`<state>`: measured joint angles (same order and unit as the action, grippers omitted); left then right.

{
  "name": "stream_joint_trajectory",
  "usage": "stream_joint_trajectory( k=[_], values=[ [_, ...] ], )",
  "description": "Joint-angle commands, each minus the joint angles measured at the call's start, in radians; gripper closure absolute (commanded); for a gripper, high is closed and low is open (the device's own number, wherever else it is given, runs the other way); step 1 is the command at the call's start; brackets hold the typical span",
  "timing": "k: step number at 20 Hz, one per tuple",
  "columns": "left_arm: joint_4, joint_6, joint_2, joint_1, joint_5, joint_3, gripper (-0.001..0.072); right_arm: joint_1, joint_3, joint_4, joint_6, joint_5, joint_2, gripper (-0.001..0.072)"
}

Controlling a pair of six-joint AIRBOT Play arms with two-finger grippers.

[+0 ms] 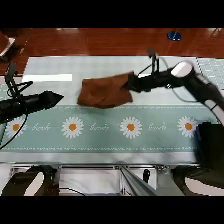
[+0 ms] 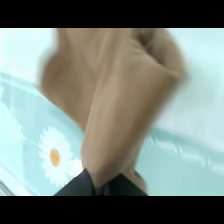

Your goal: Fold the shirts.

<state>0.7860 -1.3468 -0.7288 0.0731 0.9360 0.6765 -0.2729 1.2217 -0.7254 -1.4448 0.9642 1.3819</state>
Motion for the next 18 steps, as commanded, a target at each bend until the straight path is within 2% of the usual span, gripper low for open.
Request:
stream_joint_trajectory(
  k=[1,4,8,13,16,18],
  values=[
    [0.000,0.000,0.000,0.001,0.000,0.000,0.0688,0.064,0.295,-0.180,-0.114,0.203,-0.008,0.0691],
    [0.001,0.000,0.000,0.001,0.000,0.000,0.0688,0.163,0.502,-0.259,-0.168,0.342,-0.008,0.0692],
    [0.000,0.000,0.000,0.001,0.000,0.000,0.0688,0.368,0.678,-0.264,-0.216,0.498,-0.028,0.0691],
    [0.000,0.000,0.000,0.001,0.000,0.000,0.0688,0.712,0.719,-0.234,-0.240,0.663,-0.103,0.0691],
    [0.000,0.000,0.000,0.001,0.000,0.000,0.0688,0.906,0.719,-0.235,-0.241,0.815,-0.134,0.0691],
    [0.000,0.000,0.000,0.001,-0.002,0.000,0.0688,1.004,0.713,-0.272,-0.238,0.892,-0.153,0.0691]
  ],
)
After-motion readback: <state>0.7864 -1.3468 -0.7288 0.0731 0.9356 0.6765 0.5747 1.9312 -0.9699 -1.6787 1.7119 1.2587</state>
